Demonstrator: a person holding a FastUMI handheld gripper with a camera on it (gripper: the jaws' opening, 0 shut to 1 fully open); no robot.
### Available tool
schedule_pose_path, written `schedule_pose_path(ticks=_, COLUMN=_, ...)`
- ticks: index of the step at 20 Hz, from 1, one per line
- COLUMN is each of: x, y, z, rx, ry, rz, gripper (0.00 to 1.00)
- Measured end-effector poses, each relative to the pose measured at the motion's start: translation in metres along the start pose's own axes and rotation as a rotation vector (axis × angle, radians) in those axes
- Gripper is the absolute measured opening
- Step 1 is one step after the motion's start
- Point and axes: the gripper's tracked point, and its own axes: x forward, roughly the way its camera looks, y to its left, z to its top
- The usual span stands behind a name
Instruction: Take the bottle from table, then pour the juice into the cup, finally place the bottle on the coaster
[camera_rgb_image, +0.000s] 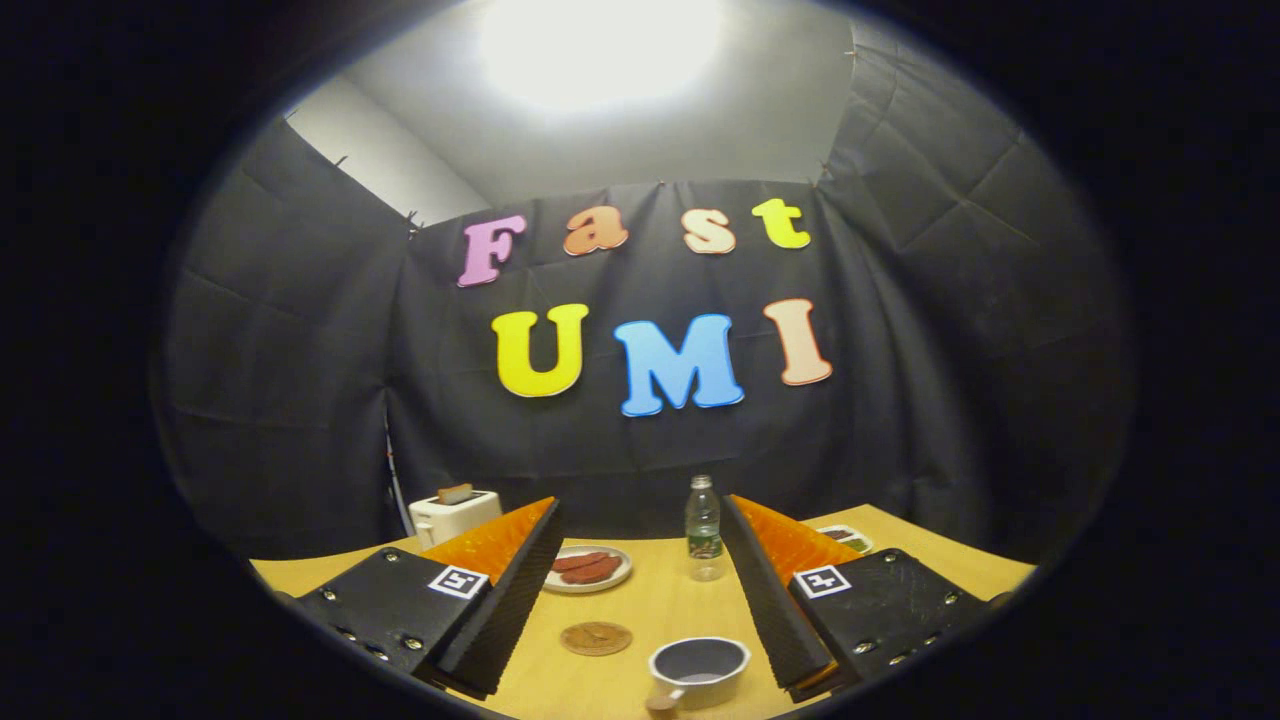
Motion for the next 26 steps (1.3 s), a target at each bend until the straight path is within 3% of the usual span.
schedule_pose_path(ticks=5, x=0.005, y=0.082, z=-0.027, rx=0.01, ry=0.022, rz=0.149, gripper=0.96)
schedule_pose_path(ticks=11, x=0.005, y=0.141, z=-0.079, rx=0.015, ry=0.111, rz=0.261, gripper=0.95)
schedule_pose_path(ticks=20, x=0.027, y=0.184, z=-0.17, rx=-0.05, ry=0.276, rz=0.318, gripper=0.96)
schedule_pose_path(ticks=26, x=0.039, y=0.185, z=-0.214, rx=-0.098, ry=0.349, rz=0.294, gripper=0.96)
